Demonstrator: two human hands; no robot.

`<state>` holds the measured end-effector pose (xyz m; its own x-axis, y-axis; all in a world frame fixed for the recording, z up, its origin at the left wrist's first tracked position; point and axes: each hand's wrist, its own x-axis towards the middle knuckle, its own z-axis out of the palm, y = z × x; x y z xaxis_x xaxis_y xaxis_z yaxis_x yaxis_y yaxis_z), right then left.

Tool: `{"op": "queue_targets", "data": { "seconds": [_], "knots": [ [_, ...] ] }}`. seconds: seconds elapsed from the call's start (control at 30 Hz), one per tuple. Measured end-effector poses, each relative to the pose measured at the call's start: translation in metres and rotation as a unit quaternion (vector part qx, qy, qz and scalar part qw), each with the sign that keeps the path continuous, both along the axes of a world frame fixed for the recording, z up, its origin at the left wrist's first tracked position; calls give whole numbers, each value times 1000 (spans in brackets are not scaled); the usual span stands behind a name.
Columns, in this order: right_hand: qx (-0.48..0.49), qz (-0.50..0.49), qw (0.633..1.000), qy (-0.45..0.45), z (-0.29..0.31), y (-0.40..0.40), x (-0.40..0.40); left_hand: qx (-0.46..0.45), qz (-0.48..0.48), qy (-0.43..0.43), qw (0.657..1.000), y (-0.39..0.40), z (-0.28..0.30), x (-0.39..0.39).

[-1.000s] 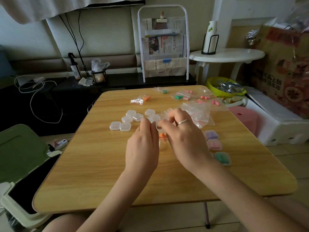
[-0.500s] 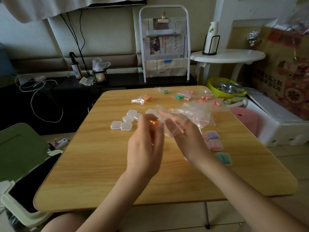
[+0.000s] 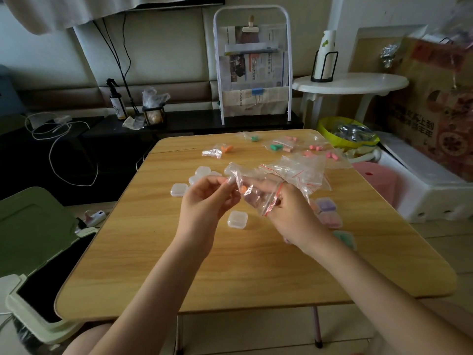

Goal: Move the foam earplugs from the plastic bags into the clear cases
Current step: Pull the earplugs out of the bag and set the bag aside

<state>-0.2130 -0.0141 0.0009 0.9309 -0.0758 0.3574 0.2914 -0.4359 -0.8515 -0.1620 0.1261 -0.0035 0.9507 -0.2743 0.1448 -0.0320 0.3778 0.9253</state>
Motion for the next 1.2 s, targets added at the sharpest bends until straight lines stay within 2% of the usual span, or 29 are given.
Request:
{"op": "queue_targets", "data": {
  "seconds": [0.13,0.3,0.43,0.6,0.7,0.8,0.93,1.03,1.2],
  "knots": [
    [-14,-37,999,-4,-4,-2,1,-6,-10,20,1000,-4,-2,0],
    [-35,-88,995,-35,-4,-3,3,-74,-20,86,993,-7,-6,2],
    [-64,-64,995,-32,-10,1,11,-47,0,76,996,-6,-7,4],
    [-192,-52,980,0,-14,-7,14,-67,-28,98,993,-6,-11,4],
    [-265,-45,963,10,-16,-7,13,-25,11,84,996,-7,-15,4],
    [-164,3,985,57,-12,-5,11,45,74,48,995,-8,-17,4],
    [-68,2,996,60,-7,-8,9,46,101,42,993,-6,-16,8],
    [-61,-20,998,7,-12,-6,11,82,120,13,989,-6,-14,9],
    [-121,-118,981,-94,-28,4,21,131,164,-25,977,-7,-10,9]
  ]
}}
